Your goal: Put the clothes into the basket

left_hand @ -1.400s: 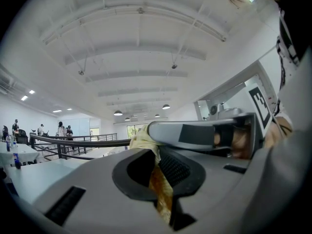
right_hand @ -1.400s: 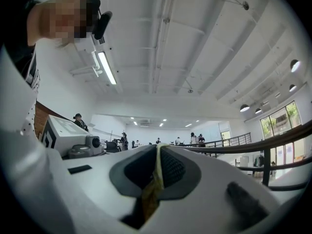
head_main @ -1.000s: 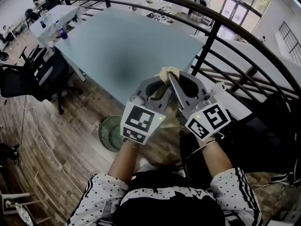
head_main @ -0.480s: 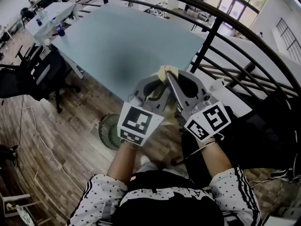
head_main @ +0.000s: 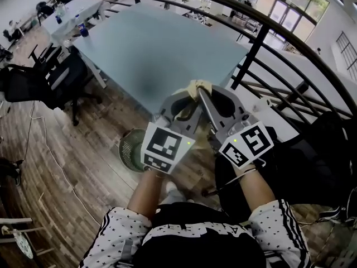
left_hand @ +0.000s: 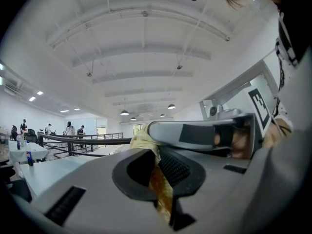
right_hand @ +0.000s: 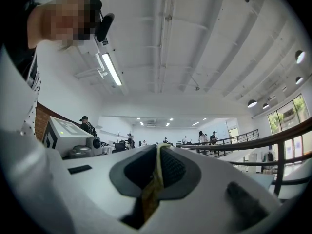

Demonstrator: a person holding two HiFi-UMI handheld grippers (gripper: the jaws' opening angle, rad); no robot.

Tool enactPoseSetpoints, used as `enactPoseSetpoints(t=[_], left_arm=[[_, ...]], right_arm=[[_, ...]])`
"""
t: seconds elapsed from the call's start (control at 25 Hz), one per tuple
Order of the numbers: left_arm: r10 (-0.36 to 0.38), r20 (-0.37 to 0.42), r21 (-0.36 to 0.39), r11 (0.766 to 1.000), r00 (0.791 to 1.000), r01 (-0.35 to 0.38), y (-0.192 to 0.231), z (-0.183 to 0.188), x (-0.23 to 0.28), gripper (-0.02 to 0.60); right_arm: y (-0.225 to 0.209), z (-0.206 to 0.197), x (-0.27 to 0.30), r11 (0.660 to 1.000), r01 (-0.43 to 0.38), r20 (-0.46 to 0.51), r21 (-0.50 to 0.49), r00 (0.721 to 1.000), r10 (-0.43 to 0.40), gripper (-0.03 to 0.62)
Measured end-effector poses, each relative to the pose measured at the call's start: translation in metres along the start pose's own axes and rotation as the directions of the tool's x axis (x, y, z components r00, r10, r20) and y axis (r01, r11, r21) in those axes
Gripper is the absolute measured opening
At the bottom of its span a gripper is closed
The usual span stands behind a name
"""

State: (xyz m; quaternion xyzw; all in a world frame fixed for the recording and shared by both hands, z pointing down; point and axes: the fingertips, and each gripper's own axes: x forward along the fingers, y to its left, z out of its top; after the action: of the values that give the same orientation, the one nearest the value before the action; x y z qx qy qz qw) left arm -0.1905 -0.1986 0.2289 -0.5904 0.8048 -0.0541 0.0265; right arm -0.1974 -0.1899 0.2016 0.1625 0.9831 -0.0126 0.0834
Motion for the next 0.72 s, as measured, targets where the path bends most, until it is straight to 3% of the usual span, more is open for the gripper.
enactPoseSetpoints(t=[0.72], left_arm=[[0.092, -0.012, 0.013, 0.996, 0.996, -0.092, -0.038, 0.014, -0.046, 0.037]], right_arm=[[0.048, 0.017, -0.037, 0.995, -0.096, 0.028, 0.012, 0.995, 0.095, 0.034]])
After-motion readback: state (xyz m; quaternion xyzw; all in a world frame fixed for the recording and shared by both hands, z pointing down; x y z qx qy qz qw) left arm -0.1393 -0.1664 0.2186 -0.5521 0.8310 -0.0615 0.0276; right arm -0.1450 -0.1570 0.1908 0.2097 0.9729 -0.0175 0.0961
